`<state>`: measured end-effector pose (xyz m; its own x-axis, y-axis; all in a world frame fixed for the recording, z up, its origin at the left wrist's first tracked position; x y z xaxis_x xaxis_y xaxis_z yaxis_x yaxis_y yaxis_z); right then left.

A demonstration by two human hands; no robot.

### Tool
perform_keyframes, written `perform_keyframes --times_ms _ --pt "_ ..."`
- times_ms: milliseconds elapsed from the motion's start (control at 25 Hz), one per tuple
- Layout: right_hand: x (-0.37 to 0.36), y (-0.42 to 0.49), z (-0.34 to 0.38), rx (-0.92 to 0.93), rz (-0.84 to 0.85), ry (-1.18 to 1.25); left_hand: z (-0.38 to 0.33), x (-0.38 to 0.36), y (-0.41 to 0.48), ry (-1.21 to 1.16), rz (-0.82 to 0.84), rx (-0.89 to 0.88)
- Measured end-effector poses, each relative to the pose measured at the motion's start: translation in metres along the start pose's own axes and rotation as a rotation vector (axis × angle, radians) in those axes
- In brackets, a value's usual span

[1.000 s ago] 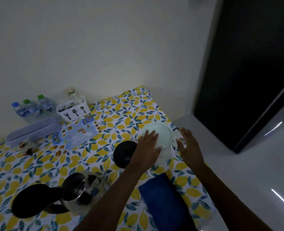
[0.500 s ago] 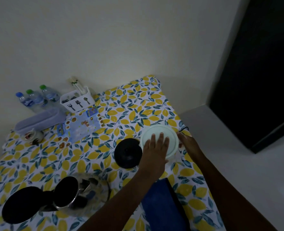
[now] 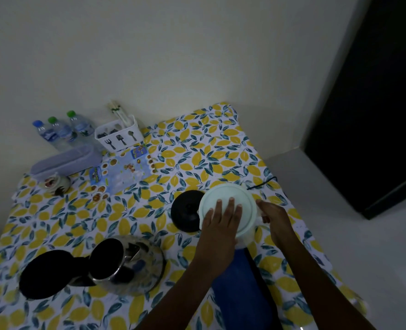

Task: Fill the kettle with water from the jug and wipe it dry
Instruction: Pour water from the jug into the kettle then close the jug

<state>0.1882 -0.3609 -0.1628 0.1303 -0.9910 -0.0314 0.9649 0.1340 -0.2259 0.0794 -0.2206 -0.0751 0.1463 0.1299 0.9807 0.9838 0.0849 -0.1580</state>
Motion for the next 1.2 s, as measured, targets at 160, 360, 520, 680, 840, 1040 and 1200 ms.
perform_keyframes --times_ms 160,360,520,680,840,1040,1200 --pt "-0.031 -0.031 0.014 -0.007 0.016 -0.042 0.022 0.017 -0.043 0.001 -0.113 0.035" --pt "-0.095 -0.067 0.040 -0.013 0.067 -0.115 0.070 0.043 -0.087 -0.057 -0.136 0.152" --pt "-0.155 -0.078 0.080 -0.090 0.097 -0.362 0.106 0.065 -0.116 -0.067 -0.187 0.241" --pt "-0.190 -0.094 0.118 0.132 0.153 -0.325 0.132 0.087 -0.131 -0.147 -0.243 0.326" --pt "-0.218 -0.106 0.164 0.277 0.238 -0.473 0.148 0.097 -0.137 -0.272 -0.266 0.401" --pt "-0.236 -0.114 0.187 0.394 0.326 -0.631 0.153 0.091 -0.136 -0.390 -0.322 0.437" --pt "-0.247 -0.116 0.198 0.430 0.390 -0.802 0.158 0.082 -0.134 -0.531 -0.341 0.434"
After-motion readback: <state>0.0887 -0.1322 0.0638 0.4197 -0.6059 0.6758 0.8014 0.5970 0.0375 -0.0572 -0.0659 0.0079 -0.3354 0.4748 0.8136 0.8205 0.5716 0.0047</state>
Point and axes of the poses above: each hand's wrist, its own y-axis towards the middle knuckle, its own x-axis out of the back of the hand, z = x × y, the point moved 5 cm from there along y, towards the middle knuckle, and after that the axes turned 10 degrees about x, right-handed, at the moved point
